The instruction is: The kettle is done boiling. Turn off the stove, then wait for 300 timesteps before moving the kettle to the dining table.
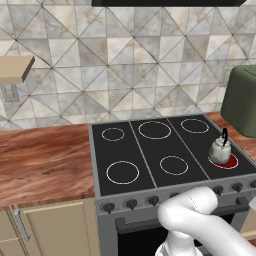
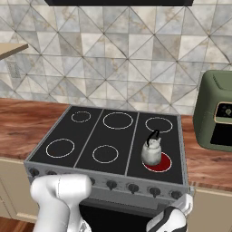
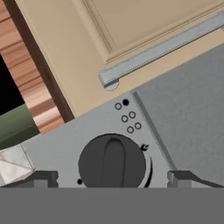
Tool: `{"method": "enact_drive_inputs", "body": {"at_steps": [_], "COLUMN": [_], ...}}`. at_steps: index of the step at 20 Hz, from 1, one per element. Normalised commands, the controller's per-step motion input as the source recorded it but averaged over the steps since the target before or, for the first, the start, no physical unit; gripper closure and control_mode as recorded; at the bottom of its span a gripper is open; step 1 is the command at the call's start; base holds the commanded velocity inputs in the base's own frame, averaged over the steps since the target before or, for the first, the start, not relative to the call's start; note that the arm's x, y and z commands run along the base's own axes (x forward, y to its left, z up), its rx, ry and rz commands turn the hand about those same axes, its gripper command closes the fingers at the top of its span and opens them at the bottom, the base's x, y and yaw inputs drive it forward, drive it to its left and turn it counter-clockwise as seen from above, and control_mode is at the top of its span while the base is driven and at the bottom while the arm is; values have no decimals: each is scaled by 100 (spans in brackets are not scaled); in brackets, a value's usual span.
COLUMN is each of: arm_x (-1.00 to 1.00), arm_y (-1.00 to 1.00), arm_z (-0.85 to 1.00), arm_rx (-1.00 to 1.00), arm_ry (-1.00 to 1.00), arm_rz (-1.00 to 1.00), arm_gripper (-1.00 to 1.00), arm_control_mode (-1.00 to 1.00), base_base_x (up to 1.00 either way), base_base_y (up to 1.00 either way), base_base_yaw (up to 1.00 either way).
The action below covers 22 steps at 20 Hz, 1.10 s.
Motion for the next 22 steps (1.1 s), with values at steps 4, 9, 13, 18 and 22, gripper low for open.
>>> {"method": "enact_drive_inputs", "body": {"at_steps": [4, 9, 13, 18, 22], "arm_x": [21, 21, 17, 16, 5], "arm_y": [0, 0, 0, 0, 0], "arm_z": [0, 0, -3, -11, -5], "arm_rx": [0, 0, 0, 0, 0], "arm_ry": [0, 0, 0, 0, 0], "arm_rz": [0, 0, 0, 0, 0], "arm_gripper": [-100, -100, -100, 100, 100], "arm_control_mode": [-100, -100, -100, -100, -100], "base_base_x": [0, 0, 0, 0, 0], "base_base_y": [0, 0, 0, 0, 0], "base_base_yaw": [0, 0, 0, 0, 0]}}
